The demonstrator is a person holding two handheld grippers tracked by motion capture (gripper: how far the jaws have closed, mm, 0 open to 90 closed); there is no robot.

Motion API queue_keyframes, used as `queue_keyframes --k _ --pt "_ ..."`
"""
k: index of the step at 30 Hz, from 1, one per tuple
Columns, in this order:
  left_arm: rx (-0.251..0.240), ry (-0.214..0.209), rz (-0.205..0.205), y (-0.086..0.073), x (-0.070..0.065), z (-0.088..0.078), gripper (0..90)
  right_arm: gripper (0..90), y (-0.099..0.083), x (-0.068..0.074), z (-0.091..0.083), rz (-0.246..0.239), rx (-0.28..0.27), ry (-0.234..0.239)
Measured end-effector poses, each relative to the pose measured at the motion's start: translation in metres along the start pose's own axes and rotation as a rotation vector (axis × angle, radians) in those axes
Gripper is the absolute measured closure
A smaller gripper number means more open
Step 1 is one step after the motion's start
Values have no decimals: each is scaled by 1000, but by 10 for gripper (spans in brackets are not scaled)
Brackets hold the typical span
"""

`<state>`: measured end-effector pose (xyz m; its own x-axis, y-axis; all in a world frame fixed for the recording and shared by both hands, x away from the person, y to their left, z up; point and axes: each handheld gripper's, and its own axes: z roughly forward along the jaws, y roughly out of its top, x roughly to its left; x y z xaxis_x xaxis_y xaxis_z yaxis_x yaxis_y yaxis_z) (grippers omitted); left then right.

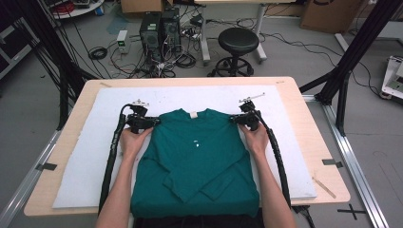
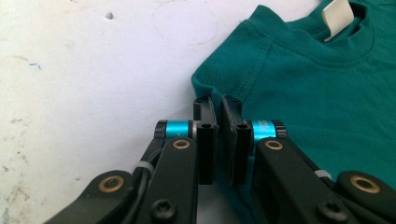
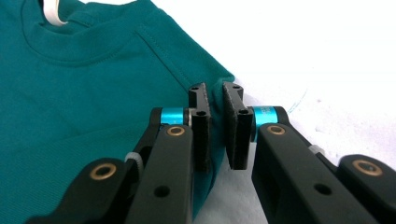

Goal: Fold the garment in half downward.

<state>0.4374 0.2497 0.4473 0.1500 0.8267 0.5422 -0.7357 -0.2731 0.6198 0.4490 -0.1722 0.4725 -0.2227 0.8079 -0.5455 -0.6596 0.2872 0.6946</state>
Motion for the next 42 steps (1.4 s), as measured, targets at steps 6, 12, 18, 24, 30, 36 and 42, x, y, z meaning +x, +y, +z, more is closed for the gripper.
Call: queue_keyframes --k 6,12,18,24,30,36,42 --pt "-3 1 -5 0 0 -1 852 842 -3 -6 0 44 -18 45" --pt "-11 5 -1 -1 -1 -2 855 844 -3 -4 0 23 -22 27" --pt "-24 -1 -12 -1 1 -4 855 844 -4 -5 -1 34 -29 27" --pt "-23 1 -11 -1 1 -3 856 846 -4 -5 -2 35 -28 21" --pt "-27 -1 -13 -1 1 -4 856 847 -4 -4 -1 29 -30 14" --pt "-42 -2 -24 2 0 -7 857 864 1 -1 -9 30 -66 12" --pt "-96 0 -14 12 -5 -20 858 869 9 0 -21 29 -88 19"
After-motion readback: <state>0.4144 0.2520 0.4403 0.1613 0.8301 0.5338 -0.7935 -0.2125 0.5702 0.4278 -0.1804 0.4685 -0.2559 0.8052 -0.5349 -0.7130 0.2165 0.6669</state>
